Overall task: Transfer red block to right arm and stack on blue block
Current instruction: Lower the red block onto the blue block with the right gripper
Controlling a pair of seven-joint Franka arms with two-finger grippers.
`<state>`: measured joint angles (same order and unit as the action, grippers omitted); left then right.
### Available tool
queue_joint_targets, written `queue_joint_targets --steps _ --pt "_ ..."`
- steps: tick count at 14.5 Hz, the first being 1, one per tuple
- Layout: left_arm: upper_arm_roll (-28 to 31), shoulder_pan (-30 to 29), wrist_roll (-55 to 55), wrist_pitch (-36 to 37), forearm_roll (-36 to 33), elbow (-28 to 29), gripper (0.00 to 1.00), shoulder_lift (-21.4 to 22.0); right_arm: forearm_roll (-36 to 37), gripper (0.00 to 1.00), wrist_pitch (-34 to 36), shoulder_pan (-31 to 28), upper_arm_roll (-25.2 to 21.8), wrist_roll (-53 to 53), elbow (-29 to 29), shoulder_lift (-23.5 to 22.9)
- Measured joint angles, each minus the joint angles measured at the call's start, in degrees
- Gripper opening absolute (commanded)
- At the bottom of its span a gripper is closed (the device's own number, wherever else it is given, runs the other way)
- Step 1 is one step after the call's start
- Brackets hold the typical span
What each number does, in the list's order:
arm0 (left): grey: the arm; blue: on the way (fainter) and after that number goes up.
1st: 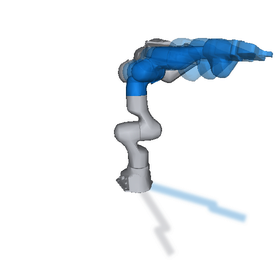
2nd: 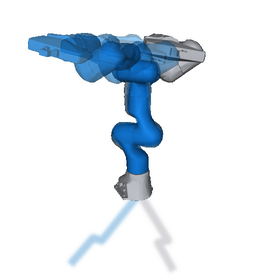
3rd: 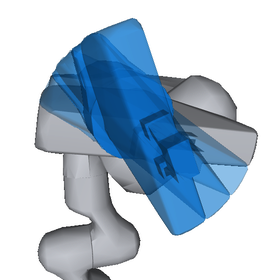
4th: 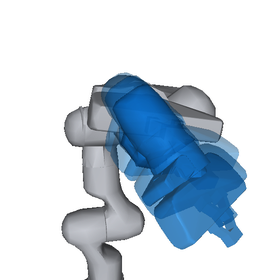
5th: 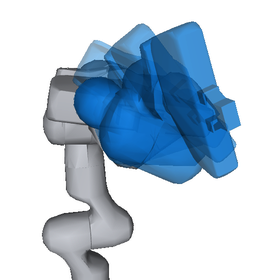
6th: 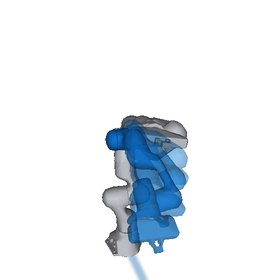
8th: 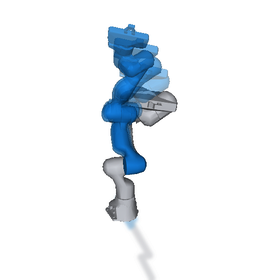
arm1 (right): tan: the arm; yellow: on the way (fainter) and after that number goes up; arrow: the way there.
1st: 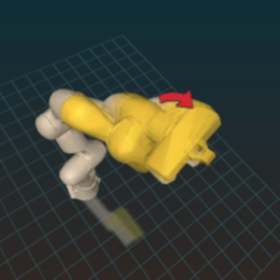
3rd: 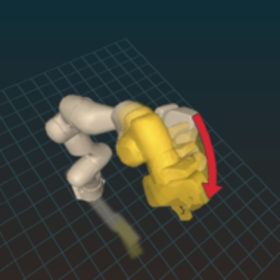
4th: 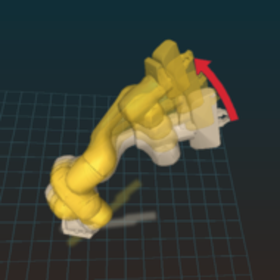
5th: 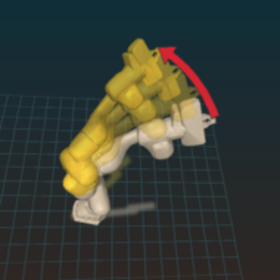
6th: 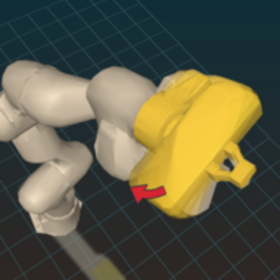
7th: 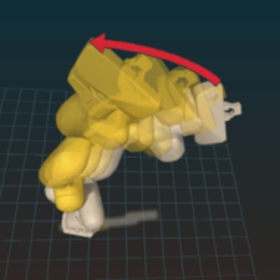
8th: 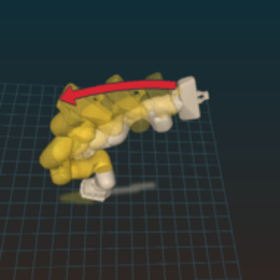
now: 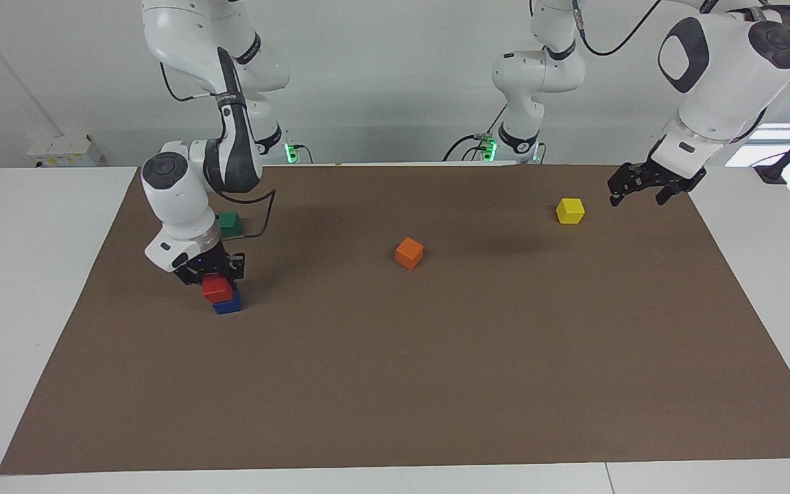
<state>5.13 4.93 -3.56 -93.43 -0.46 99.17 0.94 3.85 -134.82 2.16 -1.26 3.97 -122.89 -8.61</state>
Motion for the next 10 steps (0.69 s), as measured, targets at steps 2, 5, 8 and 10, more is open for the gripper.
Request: queue_joint_targets --steps 2,5,8,10 --pt "0.00 0.00 0.00 0.00 0.00 0.00 1.00 0.00 0.00 0.00 0.00 0.00 0.00 0.00 -0.05 0.00" --pt "0.00 0.00 0.00 0.00 0.00 0.00 1.00 0.00 0.00 0.00 -0.12 0.00 0.00 0.00 -0.32 0.00" --pt "0.00 0.00 0.00 0.00 0.00 0.00 1.00 0.00 0.00 0.00 -0.24 0.00 0.00 0.00 -0.47 0.00" --pt "0.00 0.00 0.00 0.00 0.00 0.00 1.00 0.00 0.00 0.00 -0.89 0.00 0.00 0.00 -0.51 0.00"
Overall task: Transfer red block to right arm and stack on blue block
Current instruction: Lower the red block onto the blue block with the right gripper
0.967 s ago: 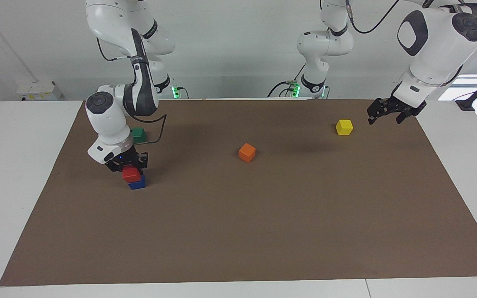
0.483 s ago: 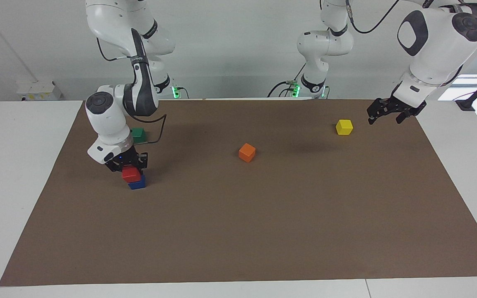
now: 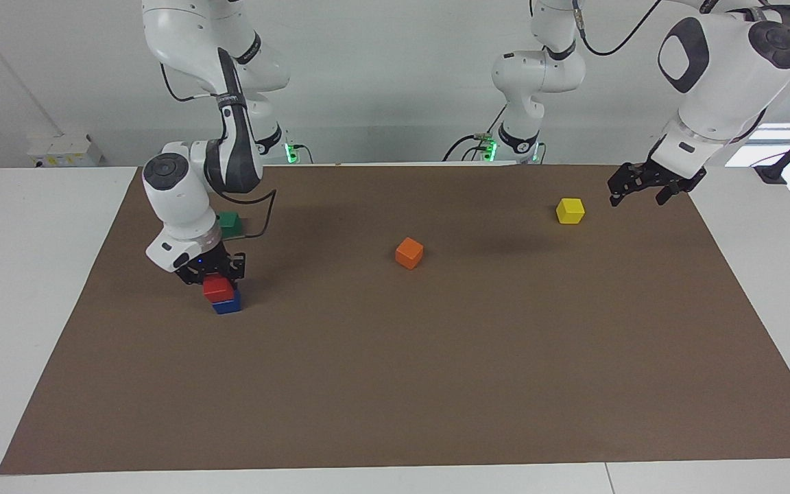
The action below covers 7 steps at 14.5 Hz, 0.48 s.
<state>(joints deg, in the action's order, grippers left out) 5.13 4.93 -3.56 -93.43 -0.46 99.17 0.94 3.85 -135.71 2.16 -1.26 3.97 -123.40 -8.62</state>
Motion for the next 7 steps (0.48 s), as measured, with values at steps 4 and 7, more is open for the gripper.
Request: queue_joint_targets --steps 4,7 --pt "0.00 0.00 0.00 0.00 0.00 0.00 1.00 0.00 0.00 0.00 -0.54 0.00 0.00 0.00 -0.02 0.00" --pt "0.00 0.00 0.00 0.00 0.00 0.00 1.00 0.00 0.00 0.00 -0.55 0.00 0.00 0.00 -0.24 0.00"
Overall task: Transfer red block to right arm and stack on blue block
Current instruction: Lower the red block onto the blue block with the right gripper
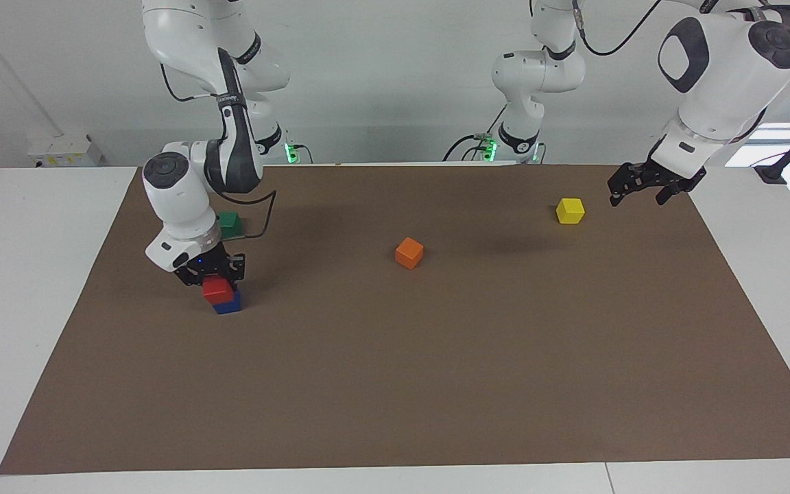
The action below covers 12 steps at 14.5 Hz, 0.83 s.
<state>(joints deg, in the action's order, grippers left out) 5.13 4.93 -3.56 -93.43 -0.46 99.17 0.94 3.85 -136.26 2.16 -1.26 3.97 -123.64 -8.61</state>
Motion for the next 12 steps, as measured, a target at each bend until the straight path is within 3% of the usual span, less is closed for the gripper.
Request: queue_joint_targets --steps 12 --pt "0.00 0.00 0.00 0.00 0.00 0.00 1.00 0.00 0.00 0.00 -0.15 -0.02 0.00 0.00 -0.51 0.04"
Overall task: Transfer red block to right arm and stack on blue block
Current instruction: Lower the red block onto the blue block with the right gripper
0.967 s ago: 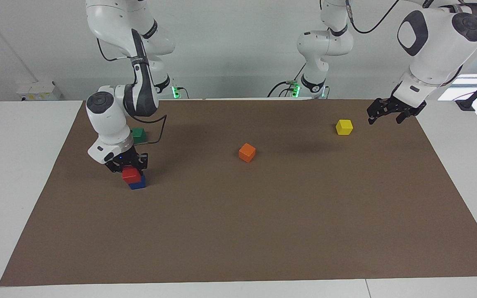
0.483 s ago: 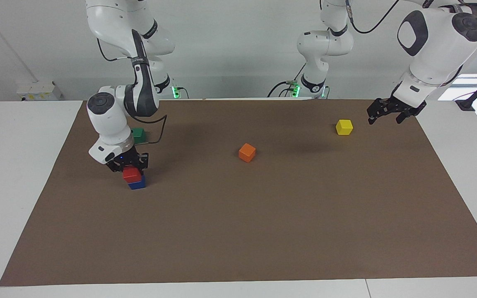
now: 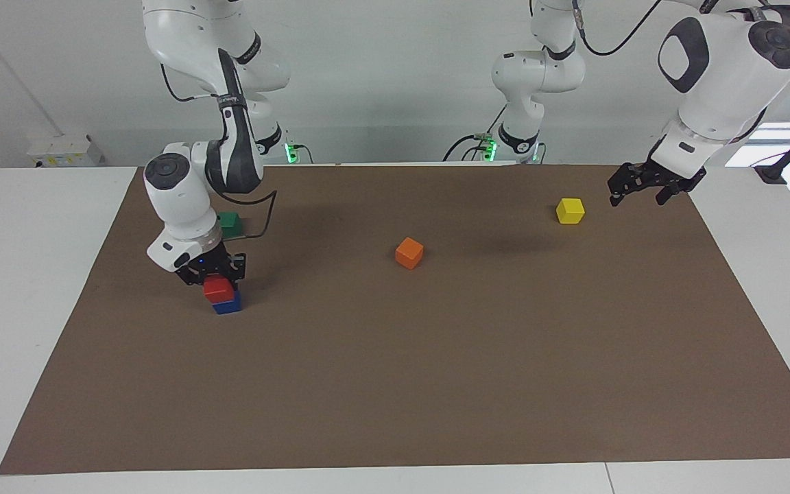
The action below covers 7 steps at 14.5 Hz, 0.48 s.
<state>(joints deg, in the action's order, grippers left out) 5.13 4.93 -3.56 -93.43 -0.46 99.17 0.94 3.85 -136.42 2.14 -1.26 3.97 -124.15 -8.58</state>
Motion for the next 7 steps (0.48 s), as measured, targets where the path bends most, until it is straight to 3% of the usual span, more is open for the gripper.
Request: queue_joint_targets --steps 1,2,3,4,7 --pt "0.00 0.00 0.00 0.00 0.00 0.00 1.00 0.00 0.00 0.14 0.00 0.00 0.00 0.00 0.00 0.00" --pt "0.00 0.00 0.00 0.00 0.00 0.00 1.00 0.00 0.00 0.55 0.00 0.00 0.00 0.00 0.00 0.00" --pt "0.00 0.00 0.00 0.00 0.00 0.00 1.00 0.00 0.00 0.90 -0.01 0.00 0.00 0.00 0.00 0.00" --pt "0.00 0.00 0.00 0.00 0.00 0.00 1.00 0.00 0.00 1.00 0.00 -0.02 0.00 0.00 -0.07 -0.01" --pt "0.00 0.00 0.00 0.00 0.00 0.00 1.00 0.00 0.00 1.00 -0.01 -0.08 -0.01 0.00 -0.34 -0.01"
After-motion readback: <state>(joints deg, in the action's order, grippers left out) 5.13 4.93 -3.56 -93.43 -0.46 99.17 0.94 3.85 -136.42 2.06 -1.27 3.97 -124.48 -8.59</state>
